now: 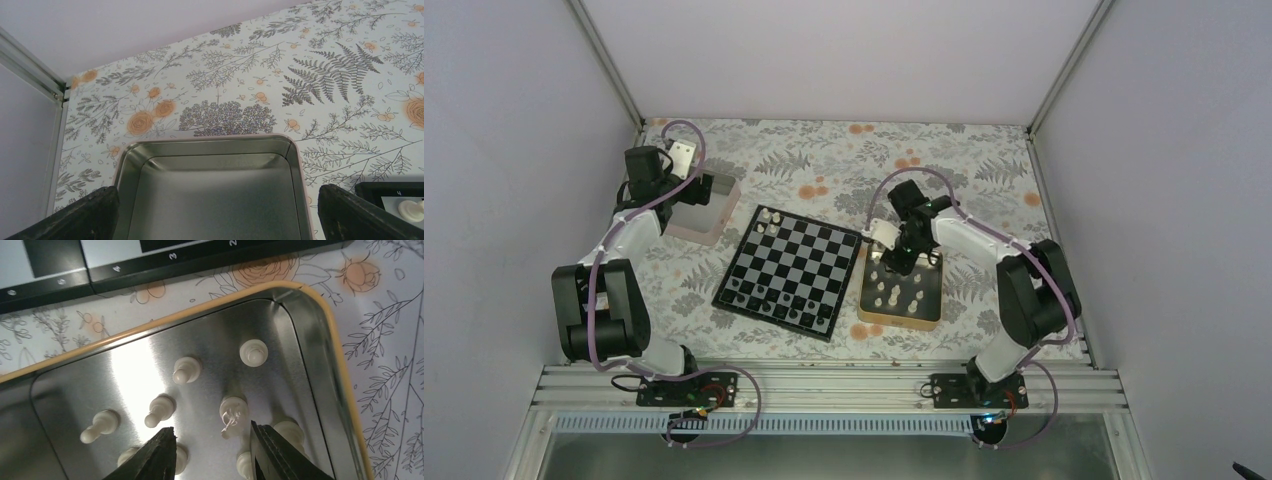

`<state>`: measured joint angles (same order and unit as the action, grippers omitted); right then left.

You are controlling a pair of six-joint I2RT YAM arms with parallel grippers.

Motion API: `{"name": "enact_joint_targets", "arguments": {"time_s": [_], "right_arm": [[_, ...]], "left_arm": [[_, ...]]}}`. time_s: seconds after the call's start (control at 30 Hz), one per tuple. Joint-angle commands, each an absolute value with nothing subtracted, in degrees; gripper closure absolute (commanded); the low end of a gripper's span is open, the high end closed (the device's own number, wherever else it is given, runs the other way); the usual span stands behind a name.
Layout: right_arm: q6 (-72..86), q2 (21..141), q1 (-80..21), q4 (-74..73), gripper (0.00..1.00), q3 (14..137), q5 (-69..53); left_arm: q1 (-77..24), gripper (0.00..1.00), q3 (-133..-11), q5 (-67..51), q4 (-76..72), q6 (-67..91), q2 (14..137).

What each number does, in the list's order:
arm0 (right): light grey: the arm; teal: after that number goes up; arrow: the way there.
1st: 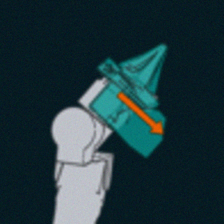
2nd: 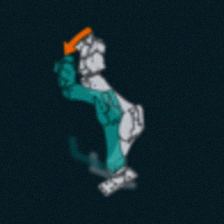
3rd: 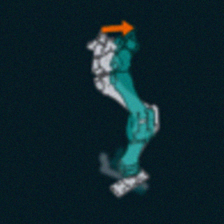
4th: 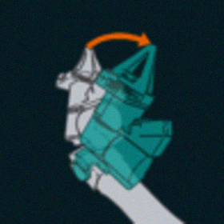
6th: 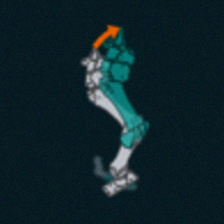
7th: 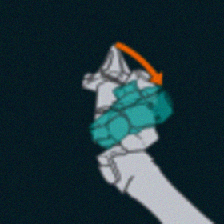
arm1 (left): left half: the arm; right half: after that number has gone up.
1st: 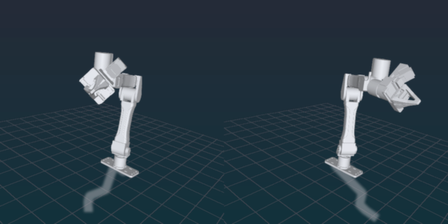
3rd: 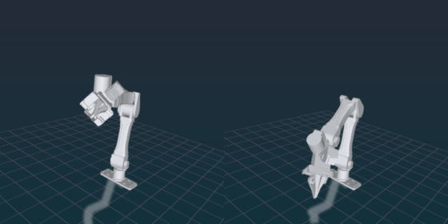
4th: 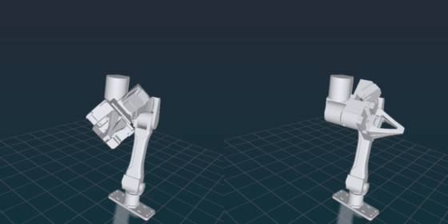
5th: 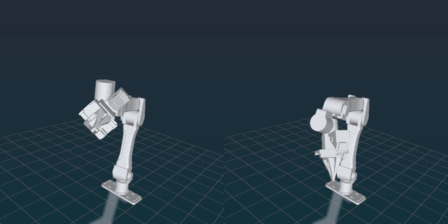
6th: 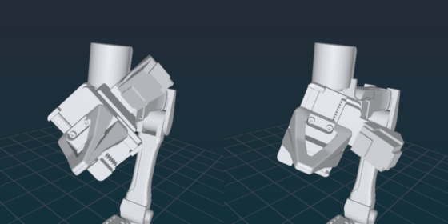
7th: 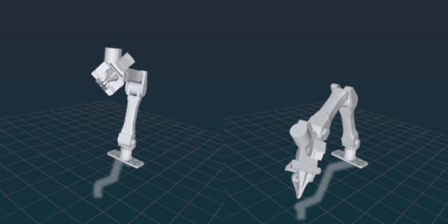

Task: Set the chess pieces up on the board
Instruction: Pick up the chess piece from the storage box.

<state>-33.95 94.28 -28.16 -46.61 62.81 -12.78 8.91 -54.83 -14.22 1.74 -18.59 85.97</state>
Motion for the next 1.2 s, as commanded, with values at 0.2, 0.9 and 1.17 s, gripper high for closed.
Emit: {"name": "enact_joint_targets", "arguments": {"time_s": [0.2, 0.9, 1.17], "right_arm": [[-31.1, 97.9, -29.3, -42.4, 0.61, 61.6, -7.5], [-30.6, 97.7, -30.1, -46.9, 0.94, 64.5, -4.3], [-33.4, 95.8, -30.1, -57.3, 0.96, 76.5, -7.2]], "left_arm": [[9.4, 0.02, -54.3, -15.7, 0.0, -18.6, 86.3], [9.5, 0.02, -54.5, -17.5, 0.3, -19.2, 86.9], [9.5, 0.02, -54.7, -19.1, 1.0, -19.5, 86.1]]}}
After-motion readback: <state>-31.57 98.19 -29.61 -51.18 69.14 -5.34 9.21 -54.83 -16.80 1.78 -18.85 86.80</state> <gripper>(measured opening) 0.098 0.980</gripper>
